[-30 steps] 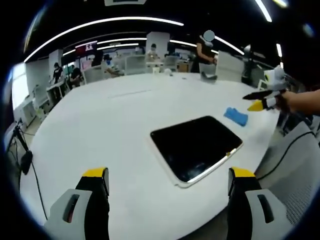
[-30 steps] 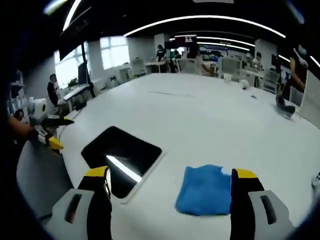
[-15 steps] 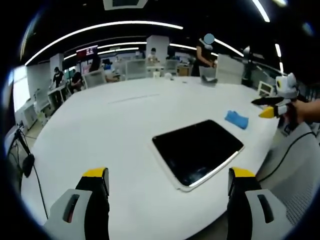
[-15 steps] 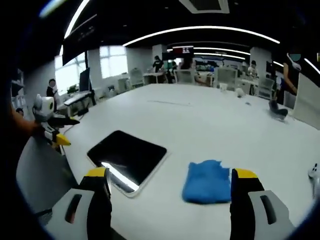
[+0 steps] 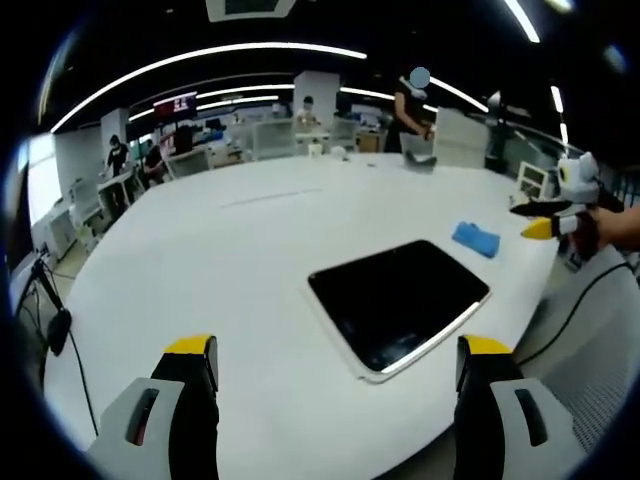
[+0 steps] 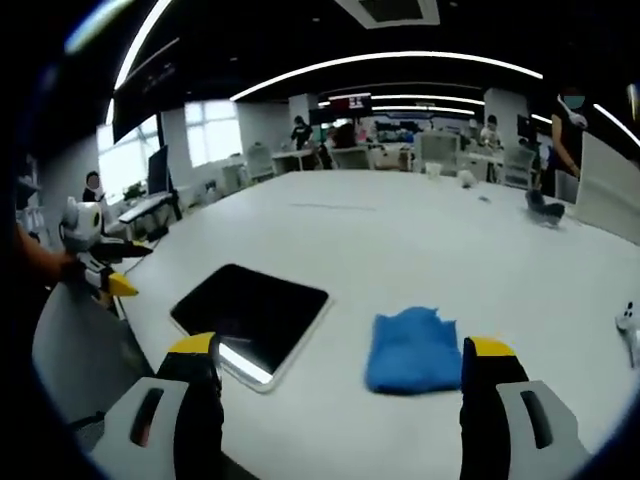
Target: Wipe the mirror surface with the cleaning cloth until all visible marks leave the cleaned area.
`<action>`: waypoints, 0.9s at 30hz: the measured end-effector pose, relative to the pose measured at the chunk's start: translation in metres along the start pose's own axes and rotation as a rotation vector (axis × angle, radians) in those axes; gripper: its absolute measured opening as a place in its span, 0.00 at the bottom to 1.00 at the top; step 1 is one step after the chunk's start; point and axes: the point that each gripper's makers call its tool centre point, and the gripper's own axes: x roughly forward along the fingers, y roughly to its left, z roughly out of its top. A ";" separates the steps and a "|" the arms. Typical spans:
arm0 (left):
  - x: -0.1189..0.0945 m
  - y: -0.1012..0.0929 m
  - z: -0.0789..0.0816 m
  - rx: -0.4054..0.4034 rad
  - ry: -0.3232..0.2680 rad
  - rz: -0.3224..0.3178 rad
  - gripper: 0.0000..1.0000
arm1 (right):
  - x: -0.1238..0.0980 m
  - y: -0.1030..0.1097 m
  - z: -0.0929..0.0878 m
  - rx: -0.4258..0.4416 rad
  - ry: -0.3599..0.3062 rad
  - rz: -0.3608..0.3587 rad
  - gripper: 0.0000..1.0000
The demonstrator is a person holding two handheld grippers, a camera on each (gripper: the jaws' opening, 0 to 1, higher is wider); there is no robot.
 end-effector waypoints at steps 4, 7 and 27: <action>0.000 0.000 0.001 -0.009 -0.006 -0.001 1.00 | 0.004 0.002 0.003 -0.048 -0.010 0.009 1.00; 0.000 0.000 0.001 -0.015 -0.006 -0.001 1.00 | 0.004 0.006 -0.001 -0.052 0.003 0.027 1.00; 0.001 -0.004 -0.002 -0.007 0.011 -0.015 1.00 | -0.002 0.017 -0.021 -0.058 0.115 0.047 1.00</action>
